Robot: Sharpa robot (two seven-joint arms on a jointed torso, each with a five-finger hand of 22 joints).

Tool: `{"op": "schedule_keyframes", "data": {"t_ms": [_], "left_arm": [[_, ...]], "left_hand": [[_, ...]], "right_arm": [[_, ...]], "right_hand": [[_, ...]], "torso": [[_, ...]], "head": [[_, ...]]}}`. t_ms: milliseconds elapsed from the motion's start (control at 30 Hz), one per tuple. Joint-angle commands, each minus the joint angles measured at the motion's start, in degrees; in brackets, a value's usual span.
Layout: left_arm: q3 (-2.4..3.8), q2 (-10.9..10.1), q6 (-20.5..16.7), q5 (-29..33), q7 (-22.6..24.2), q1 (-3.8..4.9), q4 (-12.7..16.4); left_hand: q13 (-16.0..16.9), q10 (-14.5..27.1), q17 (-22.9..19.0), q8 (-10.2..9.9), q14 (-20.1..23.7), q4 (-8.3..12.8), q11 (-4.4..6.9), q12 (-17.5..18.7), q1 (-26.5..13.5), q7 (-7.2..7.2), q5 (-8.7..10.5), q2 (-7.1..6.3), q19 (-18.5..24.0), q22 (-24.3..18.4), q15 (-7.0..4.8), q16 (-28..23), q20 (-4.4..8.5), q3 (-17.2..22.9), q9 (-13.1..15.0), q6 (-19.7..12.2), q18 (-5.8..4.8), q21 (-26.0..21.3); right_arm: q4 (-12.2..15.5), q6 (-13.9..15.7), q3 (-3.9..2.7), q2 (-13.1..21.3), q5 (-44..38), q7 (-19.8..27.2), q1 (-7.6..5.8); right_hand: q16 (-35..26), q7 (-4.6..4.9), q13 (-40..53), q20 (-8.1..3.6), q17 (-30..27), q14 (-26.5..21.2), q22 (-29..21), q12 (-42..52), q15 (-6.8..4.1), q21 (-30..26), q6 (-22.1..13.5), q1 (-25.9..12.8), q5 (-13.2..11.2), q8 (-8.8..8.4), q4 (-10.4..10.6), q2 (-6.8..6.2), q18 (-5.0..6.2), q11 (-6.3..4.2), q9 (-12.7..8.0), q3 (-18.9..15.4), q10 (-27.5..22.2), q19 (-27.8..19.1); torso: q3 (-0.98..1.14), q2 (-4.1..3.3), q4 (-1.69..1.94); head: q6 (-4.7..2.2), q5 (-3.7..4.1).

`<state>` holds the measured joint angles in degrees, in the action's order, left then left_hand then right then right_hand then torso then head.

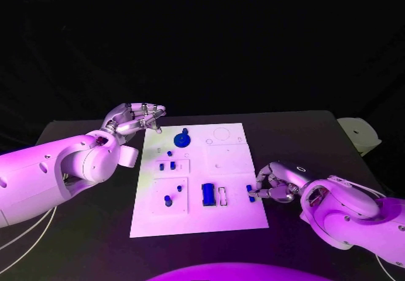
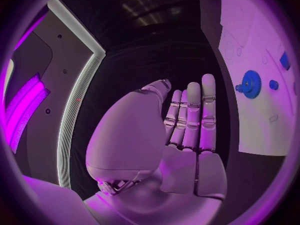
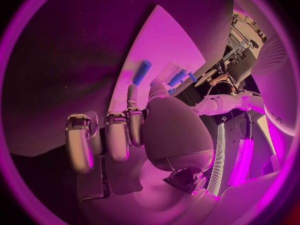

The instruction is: Assemble the parts on the task board

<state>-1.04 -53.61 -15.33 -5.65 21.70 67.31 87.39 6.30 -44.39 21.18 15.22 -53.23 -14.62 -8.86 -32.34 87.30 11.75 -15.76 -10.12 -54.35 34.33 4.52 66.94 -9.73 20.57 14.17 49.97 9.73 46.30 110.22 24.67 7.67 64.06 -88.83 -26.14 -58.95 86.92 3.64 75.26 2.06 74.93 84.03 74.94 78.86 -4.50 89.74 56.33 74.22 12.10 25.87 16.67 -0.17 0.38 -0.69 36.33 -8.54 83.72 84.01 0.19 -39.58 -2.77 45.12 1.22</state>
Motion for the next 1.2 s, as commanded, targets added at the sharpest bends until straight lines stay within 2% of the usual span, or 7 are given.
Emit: {"op": "schedule_keyframes", "data": {"t_ms": [33, 333, 500, 733, 933, 1000, 1200], "left_arm": [[0.03, 0.13, 0.98, 0.23, 0.30, 0.03, 0.14], [0.03, 0.04, 0.98, 0.23, 0.26, 0.03, 0.19], [0.03, -0.01, 0.98, 0.23, 0.26, 0.03, 0.23], [0.03, -0.08, 0.95, 0.23, 0.25, 0.03, 0.24], [0.03, -0.12, 0.94, 0.23, 0.24, 0.03, 0.27], [0.03, -0.12, 0.93, 0.23, 0.24, 0.03, 0.27], [0.03, -0.14, 0.88, 0.23, 0.19, 0.03, 0.26]], "left_hand": [[-0.08, 0.38, -0.05, 0.39, 0.29, 0.10, 0.09, -0.20, -0.76, 0.12, -0.06, 0.00, 0.38, 0.04, 0.10, 0.15, 0.07, 0.39, 0.09, -0.39, 0.77, -0.21], [-0.08, 0.38, -0.05, 0.39, 0.29, 0.10, 0.09, -0.20, -0.76, 0.12, -0.06, 0.00, 0.38, 0.04, 0.10, 0.15, 0.07, 0.39, 0.09, -0.39, 0.77, -0.21], [-0.08, 0.38, -0.05, 0.39, 0.29, 0.10, 0.09, -0.20, -0.76, 0.12, -0.06, 0.00, 0.38, 0.04, 0.10, 0.15, 0.07, 0.39, 0.09, -0.39, 0.77, -0.21], [-0.08, 0.38, -0.05, 0.39, 0.29, 0.10, 0.09, -0.20, -0.76, 0.12, -0.06, 0.00, 0.38, 0.04, 0.10, 0.15, 0.07, 0.39, 0.09, -0.39, 0.77, -0.21], [-0.08, 0.38, -0.05, 0.39, 0.29, 0.10, 0.09, -0.20, -0.76, 0.12, -0.06, 0.00, 0.38, 0.04, 0.10, 0.15, 0.07, 0.39, 0.09, -0.39, 0.77, -0.21], [-0.08, 0.38, -0.05, 0.39, 0.29, 0.10, 0.09, -0.20, -0.76, 0.12, -0.06, 0.00, 0.38, 0.04, 0.10, 0.15, 0.07, 0.39, 0.09, -0.39, 0.77, -0.21], [-0.09, 0.45, -0.08, 0.49, 0.33, 0.12, 0.08, -0.29, -0.93, 0.13, -0.06, 0.01, 0.41, 0.04, 0.12, 0.20, 0.05, 0.54, 0.10, -0.45, 0.78, -0.24]], "right_arm": [[-0.45, -1.08, 0.03, -0.72, -1.63, -2.37, 0.41], [-1.99, -1.66, 0.05, -2.30, -2.22, -3.25, 1.17], [-2.97, -3.30, 0.09, -3.26, -2.56, -3.52, 1.42], [-3.65, -5.78, 0.17, -4.26, -3.19, -3.74, 1.56], [-3.81, -6.44, 0.20, -4.68, -4.38, -3.88, 1.61], [-3.82, -6.59, 0.21, -4.77, -4.86, -3.93, 1.61], [-3.42, -7.37, 0.21, -5.05, -6.43, -4.09, 1.62]], "right_hand": [[-0.31, 0.10, 6.08, -0.03, 6.77, 4.36, 15.06, -0.35, 0.34, 0.26, -0.04, 0.21, -0.39, -0.38, -0.03, 0.13, -0.38, 0.21, -0.05, -0.25, -0.33, 5.99], [-0.39, 0.03, 5.95, 0.02, 6.62, 4.32, 15.06, -0.57, 0.35, 0.26, -0.10, 1.94, -0.19, -0.76, -0.40, 0.76, -0.38, 0.17, -0.19, -0.01, -0.44, 5.99], [-0.36, -0.27, 6.04, -0.16, 6.78, 4.35, 15.06, -0.59, 0.10, 0.26, 0.06, 7.61, -3.79, -1.64, -1.02, 2.38, -0.38, -0.12, -0.69, 3.00, -0.42, 5.99], [-0.35, -0.37, 6.06, -0.26, 6.86, 4.37, 15.06, -0.66, 0.01, 0.26, 0.32, 9.93, -3.53, -2.15, -1.15, 1.75, -0.38, -0.22, -1.02, 4.86, -0.47, 5.99], [-0.34, -0.60, 6.07, -0.45, 6.96, 4.38, 15.06, -0.83, -0.19, 0.26, 0.85, 13.87, -0.91, -3.02, -1.47, 0.17, -0.38, -0.43, -1.65, 9.57, -0.59, 5.99], [-0.37, -0.62, 6.06, -0.56, 6.95, 4.37, 15.06, -0.96, -0.26, 0.26, 1.05, 15.63, 1.07, -3.29, -1.69, -1.42, -0.38, -0.47, -1.78, 13.91, -0.68, 5.99], [-0.40, -0.45, 5.99, -0.45, 7.02, 4.38, 15.06, -1.24, -0.06, 0.26, 1.07, 12.13, 4.46, -2.45, -1.57, -7.90, -0.38, -0.33, -0.48, 27.13, -0.62, 5.99]], "torso": [[-0.04, -0.04, 0.15], [-0.05, -0.11, 0.08], [-0.12, -0.02, 0.11], [-0.11, 0.03, 0.10], [-0.08, -0.02, 0.07], [-0.08, 0.02, 0.06], [-0.08, 0.05, 0.07]], "head": [[0.05, -0.01], [0.38, -0.18], [0.59, -0.36], [0.76, -0.43], [0.77, -0.46], [0.77, -0.52], [0.86, -0.50]]}}
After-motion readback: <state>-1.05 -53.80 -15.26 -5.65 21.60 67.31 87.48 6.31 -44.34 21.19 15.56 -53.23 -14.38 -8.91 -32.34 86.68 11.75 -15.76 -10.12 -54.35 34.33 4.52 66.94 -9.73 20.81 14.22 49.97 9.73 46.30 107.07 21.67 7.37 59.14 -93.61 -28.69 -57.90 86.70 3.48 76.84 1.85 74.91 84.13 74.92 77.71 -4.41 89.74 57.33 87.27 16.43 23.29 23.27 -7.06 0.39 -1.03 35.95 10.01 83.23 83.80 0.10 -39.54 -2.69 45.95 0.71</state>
